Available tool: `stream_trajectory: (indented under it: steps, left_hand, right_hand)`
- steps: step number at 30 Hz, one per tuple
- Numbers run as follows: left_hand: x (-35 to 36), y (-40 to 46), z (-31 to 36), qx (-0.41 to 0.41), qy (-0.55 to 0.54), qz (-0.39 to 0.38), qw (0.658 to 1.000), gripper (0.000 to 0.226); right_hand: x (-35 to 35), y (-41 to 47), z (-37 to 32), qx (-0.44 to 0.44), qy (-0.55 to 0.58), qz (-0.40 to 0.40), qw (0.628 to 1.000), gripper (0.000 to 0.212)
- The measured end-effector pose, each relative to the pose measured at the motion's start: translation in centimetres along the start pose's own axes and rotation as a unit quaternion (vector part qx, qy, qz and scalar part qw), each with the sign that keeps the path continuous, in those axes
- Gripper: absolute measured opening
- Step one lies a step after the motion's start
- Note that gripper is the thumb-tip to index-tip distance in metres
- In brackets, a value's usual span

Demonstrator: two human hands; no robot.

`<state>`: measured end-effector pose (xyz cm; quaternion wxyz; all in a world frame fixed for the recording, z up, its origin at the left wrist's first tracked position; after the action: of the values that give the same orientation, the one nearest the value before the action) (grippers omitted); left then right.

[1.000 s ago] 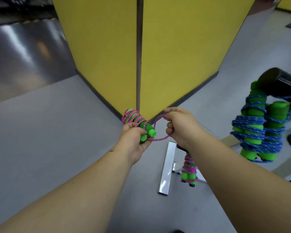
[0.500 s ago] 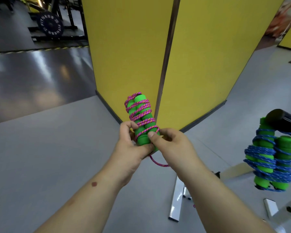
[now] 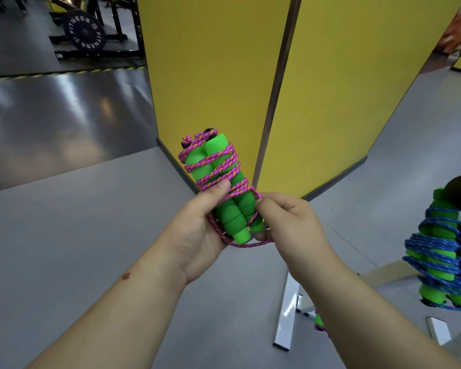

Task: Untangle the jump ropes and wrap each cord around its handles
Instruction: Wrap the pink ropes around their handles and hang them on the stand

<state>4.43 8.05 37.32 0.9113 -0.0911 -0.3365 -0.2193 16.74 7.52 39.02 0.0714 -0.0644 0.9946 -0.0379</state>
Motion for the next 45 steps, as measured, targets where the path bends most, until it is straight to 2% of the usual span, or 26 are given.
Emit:
stream_trajectory:
  steps: [4,7,9,11,13,16,18,19,21,23,24,25,26,28,30,32,34,37,41,43,45]
  left_hand:
    - [-0.6,0.0,0.2,0.010,-0.007,0.019,1.000,0.031]
    - [-1.3,-0.1,0.2,0.026,0.033,0.058,0.997,0.034]
    - [-1.7,-0.1,0.6,0.053,0.106,0.087,0.989,0.030]
    - [-2.0,-0.2,1.2,0.087,0.220,0.110,0.965,0.027]
    - [-1.8,-0.4,1.3,0.098,0.273,0.117,0.950,0.029]
    - [-1.4,-0.3,0.6,0.083,0.196,0.117,0.970,0.025]
    - [-1.7,-0.4,1.0,0.068,0.094,0.129,0.985,0.037]
    - [-2.0,-0.3,1.4,0.066,0.061,0.131,0.987,0.046]
    - [-2.4,-0.3,2.4,0.063,0.056,0.124,0.989,0.060]
    - [-2.3,-0.2,2.5,0.060,0.077,0.113,0.989,0.063]
    - [-2.4,-0.1,2.4,0.063,0.094,0.115,0.987,0.060]
    - [-2.6,-0.1,2.3,0.068,0.116,0.120,0.984,0.054]
    - [-2.8,0.0,2.3,0.074,0.153,0.127,0.977,0.044]
    - [-2.7,0.2,2.4,0.076,0.232,0.129,0.961,0.035]
    - [-2.2,0.2,2.4,0.066,0.279,0.121,0.950,0.042]
    - [-1.6,0.3,1.9,0.048,0.284,0.097,0.953,0.046]
    - [-1.1,0.4,1.6,0.036,0.254,0.077,0.964,0.041]
    - [-0.8,0.1,1.5,0.026,0.210,0.054,0.976,0.045]
    - [-0.6,0.1,1.1,0.000,0.196,0.031,0.980,0.049]
    - [-0.7,0.1,0.9,-0.006,0.215,0.029,0.976,0.043]
    - [-1.0,0.2,0.9,-0.005,0.237,0.032,0.971,0.034]
  right_hand:
    - [-0.6,-0.4,0.6,0.028,0.007,0.025,0.999,0.028]
    - [-1.0,-0.6,1.1,0.060,-0.040,0.029,0.997,0.021]
    - [-1.3,-0.7,0.4,0.041,-0.128,0.047,0.990,0.016]
    - [-1.2,-0.8,-0.8,0.006,-0.271,0.059,0.961,0.016]
    - [-0.9,-0.7,-1.0,0.011,-0.316,0.039,0.948,0.023]
    - [-1.6,-0.2,0.2,0.071,-0.310,-0.006,0.948,0.027]
    - [-2.3,-0.2,0.6,0.082,-0.380,-0.019,0.921,0.005]
    - [-2.6,-0.2,0.9,0.089,-0.394,-0.016,0.915,0.010]
    - [-2.8,-0.1,1.7,0.085,-0.375,-0.016,0.923,0.024]
    - [-2.8,0.3,2.0,0.082,-0.393,-0.017,0.916,0.021]
    - [-2.7,0.4,1.9,0.087,-0.409,-0.019,0.908,0.026]
    - [-2.7,0.3,1.4,0.086,-0.408,-0.013,0.909,0.035]
    - [-2.7,0.1,0.5,0.076,-0.371,0.002,0.926,0.044]
    - [-2.3,-0.9,-1.8,0.030,-0.225,0.028,0.974,0.054]
    - [-0.6,-1.2,-2.7,0.001,-0.063,-0.022,0.998,0.059]
    - [2.0,-1.3,-2.3,0.003,0.023,-0.123,0.992,0.048]
    - [3.0,-1.2,-1.1,0.027,0.044,-0.175,0.983,0.037]
    - [2.4,-1.1,0.5,0.085,0.060,-0.209,0.972,0.024]
    - [1.7,-1.3,0.9,0.118,0.039,-0.265,0.956,0.022]
    - [1.6,-1.9,1.2,0.150,0.039,-0.309,0.938,0.022]
    - [0.4,-2.0,1.6,0.163,-0.006,-0.310,0.937,0.023]
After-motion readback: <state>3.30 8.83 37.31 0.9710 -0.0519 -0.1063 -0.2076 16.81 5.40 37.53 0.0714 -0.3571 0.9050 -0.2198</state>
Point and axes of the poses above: each hand's wrist, its own y-axis towards the middle knuckle, its own x-axis out of the palm, z = x × y, the point moved 9 cm from there along y, towards the middle knuckle, and after that the axes turned 10 degrees about -z, right-handed, at the moved point
